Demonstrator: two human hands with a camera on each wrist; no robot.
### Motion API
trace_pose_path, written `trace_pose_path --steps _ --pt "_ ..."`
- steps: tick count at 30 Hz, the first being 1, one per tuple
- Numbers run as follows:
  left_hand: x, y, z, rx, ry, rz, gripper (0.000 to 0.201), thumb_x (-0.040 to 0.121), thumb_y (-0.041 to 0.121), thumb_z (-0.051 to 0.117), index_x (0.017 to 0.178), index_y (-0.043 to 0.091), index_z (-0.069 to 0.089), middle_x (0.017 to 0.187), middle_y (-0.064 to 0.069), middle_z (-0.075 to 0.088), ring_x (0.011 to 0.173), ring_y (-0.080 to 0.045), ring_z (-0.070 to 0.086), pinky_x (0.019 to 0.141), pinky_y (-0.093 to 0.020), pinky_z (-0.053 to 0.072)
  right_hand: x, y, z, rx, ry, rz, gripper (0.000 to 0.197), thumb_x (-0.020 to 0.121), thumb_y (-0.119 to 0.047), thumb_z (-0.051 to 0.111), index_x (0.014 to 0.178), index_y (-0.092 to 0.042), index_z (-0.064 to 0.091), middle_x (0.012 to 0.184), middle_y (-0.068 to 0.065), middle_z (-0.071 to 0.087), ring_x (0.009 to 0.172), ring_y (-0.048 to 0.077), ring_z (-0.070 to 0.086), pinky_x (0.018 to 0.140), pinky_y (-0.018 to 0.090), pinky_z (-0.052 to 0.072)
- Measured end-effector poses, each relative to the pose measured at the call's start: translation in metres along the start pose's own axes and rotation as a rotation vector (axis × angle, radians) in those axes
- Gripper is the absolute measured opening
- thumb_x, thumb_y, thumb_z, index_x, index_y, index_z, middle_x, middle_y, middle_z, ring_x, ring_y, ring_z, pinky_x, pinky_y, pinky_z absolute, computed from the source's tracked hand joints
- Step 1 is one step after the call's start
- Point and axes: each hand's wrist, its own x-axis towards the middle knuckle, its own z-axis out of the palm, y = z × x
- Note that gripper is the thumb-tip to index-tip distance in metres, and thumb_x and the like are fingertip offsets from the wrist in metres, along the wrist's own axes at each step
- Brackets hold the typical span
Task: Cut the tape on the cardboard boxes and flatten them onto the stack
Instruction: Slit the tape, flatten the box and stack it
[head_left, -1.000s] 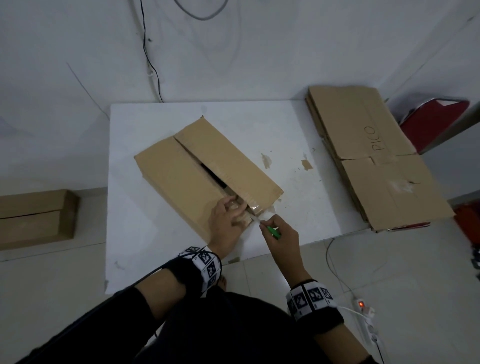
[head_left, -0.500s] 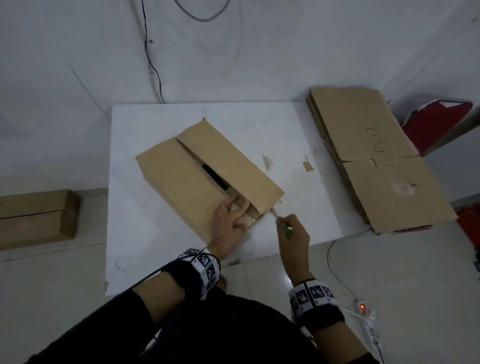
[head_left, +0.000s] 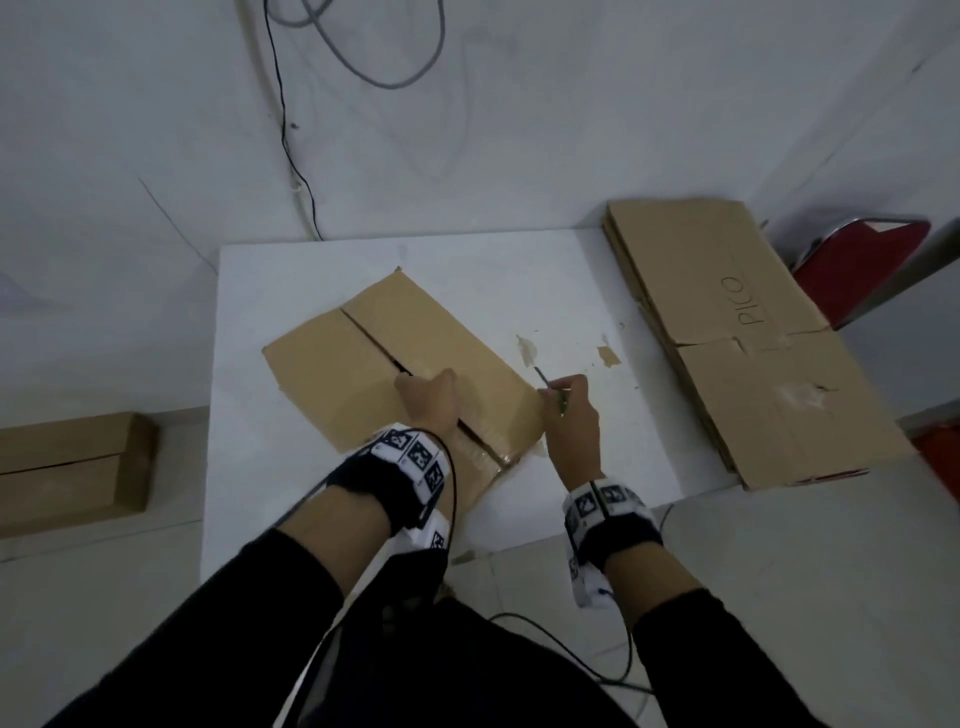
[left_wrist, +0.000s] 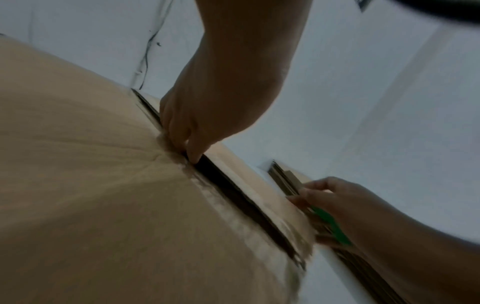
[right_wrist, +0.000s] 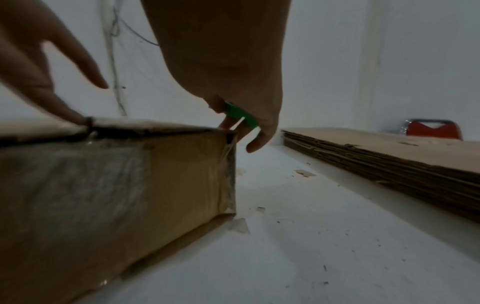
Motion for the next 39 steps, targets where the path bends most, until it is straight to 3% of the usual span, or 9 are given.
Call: trace_pose_path --steps 4,8,15,17,20,22,27,31,39 --pt "0.021 0.012 -0.011 0.04 0.133 -0.04 0.063 0.089 0.017 0.063 0.138 -0.008 0.031 0.139 -0.023 0.044 0.122 -0.036 0.049 0.096 -0.04 0.041 -0.053 0.004 0.01 -0.041 -0.067 -0.05 0.003 0.102 -0.026 0.046 0.1 -0.023 0.045 0.079 -0.005 0.064 0.065 0.011 0.062 0.051 0.025 0.044" --pt "0.037 0.002 -0.03 0.39 0.164 0.122 0.077 0.079 0.042 0.073 0.134 0.001 0.04 0.136 -0.019 0.048 0.123 -0.036 0.048 0.101 -0.043 0.039 -0.098 0.01 0.026 0.112 -0.333 -0.057 0.007 0.102 -0.02 0.045 0.098 -0.027 0.045 0.088 -0.006 0.07 0.069 0.011 0.067 0.065 0.035 0.057" --pt "0.044 -0.015 -0.06 0.984 -0.227 0.475 0.083 0.057 0.056 0.083 0.122 0.018 0.049 0.124 0.0 0.057 0.116 -0.024 0.051 0.101 -0.043 0.034 -0.037 0.002 0.014 0.099 0.072 -0.132 0.013 0.103 -0.017 0.045 0.114 -0.014 0.051 0.118 -0.003 0.05 0.112 0.002 0.046 0.094 0.015 0.038" --pt "0.045 -0.011 -0.068 1.117 -0.313 0.513 0.084 0.058 0.051 0.085 0.127 0.019 0.049 0.13 0.002 0.054 0.121 -0.022 0.048 0.1 -0.038 0.032 -0.02 0.002 0.008 0.112 0.04 -0.058 0.009 0.103 -0.017 0.045 0.11 -0.014 0.049 0.12 0.004 0.053 0.113 0.01 0.05 0.088 0.017 0.041" --pt "0.042 -0.006 -0.075 1.232 -0.409 0.567 0.08 0.06 0.051 0.084 0.126 0.02 0.05 0.129 0.003 0.053 0.121 -0.02 0.048 0.099 -0.035 0.03 -0.021 0.006 0.013 0.123 -0.116 0.003 0.004 0.103 -0.021 0.045 0.101 -0.017 0.046 0.098 0.006 0.065 0.085 0.025 0.064 0.073 0.037 0.055" --pt "0.037 -0.004 -0.074 1.203 -0.43 0.583 0.075 0.059 0.056 0.083 0.118 0.021 0.054 0.119 0.004 0.056 0.113 -0.018 0.051 0.096 -0.033 0.037 -0.034 0.008 0.019 0.113 -0.143 0.008 0.007 0.103 -0.025 0.047 0.099 -0.019 0.047 0.093 -0.001 0.066 0.083 0.02 0.067 0.073 0.043 0.058" --pt "0.015 -0.017 -0.051 1.241 -0.535 0.68 0.062 0.053 0.054 0.085 0.102 0.026 0.058 0.099 0.008 0.05 0.098 -0.013 0.045 0.086 -0.031 0.036 -0.051 0.004 0.016 0.204 -0.246 0.047 0.008 0.102 -0.023 0.051 0.098 -0.016 0.05 0.099 0.0 0.07 0.07 0.014 0.071 0.059 0.026 0.055" --pt "0.011 -0.027 -0.046 1.282 -0.57 0.701 0.074 0.052 0.045 0.088 0.114 0.021 0.056 0.111 0.002 0.049 0.107 -0.018 0.04 0.09 -0.031 0.032 -0.031 -0.002 0.008 0.114 -0.23 -0.068 0.007 0.098 -0.016 0.059 0.092 -0.019 0.06 0.092 -0.001 0.066 0.071 0.018 0.065 0.058 0.015 0.049" --pt "0.005 -0.038 -0.049 1.189 -0.491 0.773 0.079 0.051 0.036 0.089 0.119 0.012 0.058 0.118 -0.004 0.053 0.112 -0.022 0.041 0.089 -0.023 0.025 -0.001 -0.018 -0.003 -0.071 -0.41 -0.226 0.011 0.091 -0.009 0.067 0.084 -0.018 0.071 0.081 -0.011 0.067 0.067 -0.001 0.057 0.058 0.01 0.042"
